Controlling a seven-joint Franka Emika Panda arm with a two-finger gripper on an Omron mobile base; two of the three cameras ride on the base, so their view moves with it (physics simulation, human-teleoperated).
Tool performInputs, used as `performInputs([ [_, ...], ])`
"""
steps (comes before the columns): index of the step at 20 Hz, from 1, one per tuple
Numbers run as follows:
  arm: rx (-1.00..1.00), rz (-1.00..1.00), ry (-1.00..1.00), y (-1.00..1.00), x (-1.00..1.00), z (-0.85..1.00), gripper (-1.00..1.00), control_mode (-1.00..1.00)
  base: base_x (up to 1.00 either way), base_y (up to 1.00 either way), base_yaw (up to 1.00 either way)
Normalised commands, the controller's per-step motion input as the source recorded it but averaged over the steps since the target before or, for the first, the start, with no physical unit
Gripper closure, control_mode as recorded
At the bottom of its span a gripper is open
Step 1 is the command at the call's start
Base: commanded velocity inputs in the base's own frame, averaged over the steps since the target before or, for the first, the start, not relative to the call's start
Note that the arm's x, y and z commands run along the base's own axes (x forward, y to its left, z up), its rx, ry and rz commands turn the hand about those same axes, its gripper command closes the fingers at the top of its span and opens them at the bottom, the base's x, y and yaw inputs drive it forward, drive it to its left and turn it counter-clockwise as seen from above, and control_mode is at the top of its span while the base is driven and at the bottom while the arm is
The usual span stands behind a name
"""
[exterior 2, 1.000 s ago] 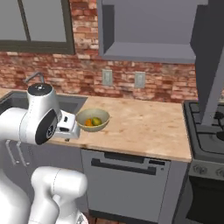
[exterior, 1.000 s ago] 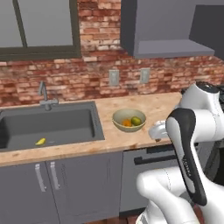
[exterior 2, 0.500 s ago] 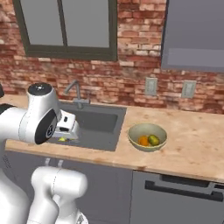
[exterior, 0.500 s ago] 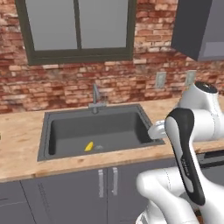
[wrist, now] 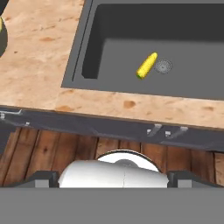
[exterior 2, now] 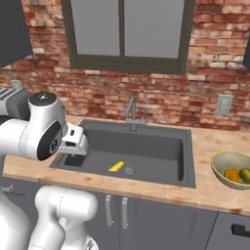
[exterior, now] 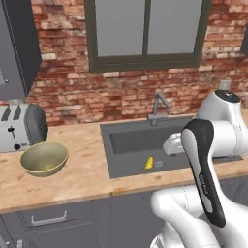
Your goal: Pick the oranges from the cabinet and place them in one bowl. Pick the corn from the sink and place it in the other bowl.
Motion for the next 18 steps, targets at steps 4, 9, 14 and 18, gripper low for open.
performInputs([
  [4, 0.00, 0.00, 0.00, 0.00, 0.00, 0.00, -1.00, 1.00, 1.00, 0.13, 0.00],
  [9, 0.00, 0.00, 0.00, 0.00, 0.00, 0.00, -1.00, 1.00, 1.00, -0.07, 0.08],
  [14, 0.00, 0.00, 0.00, 0.00, 0.00, 0.00, -1.00, 1.00, 0.49, -0.01, 0.03],
  [18, 0.00, 0.00, 0.00, 0.00, 0.00, 0.00, -1.00, 1.00, 0.03, 0.00, 0.00],
])
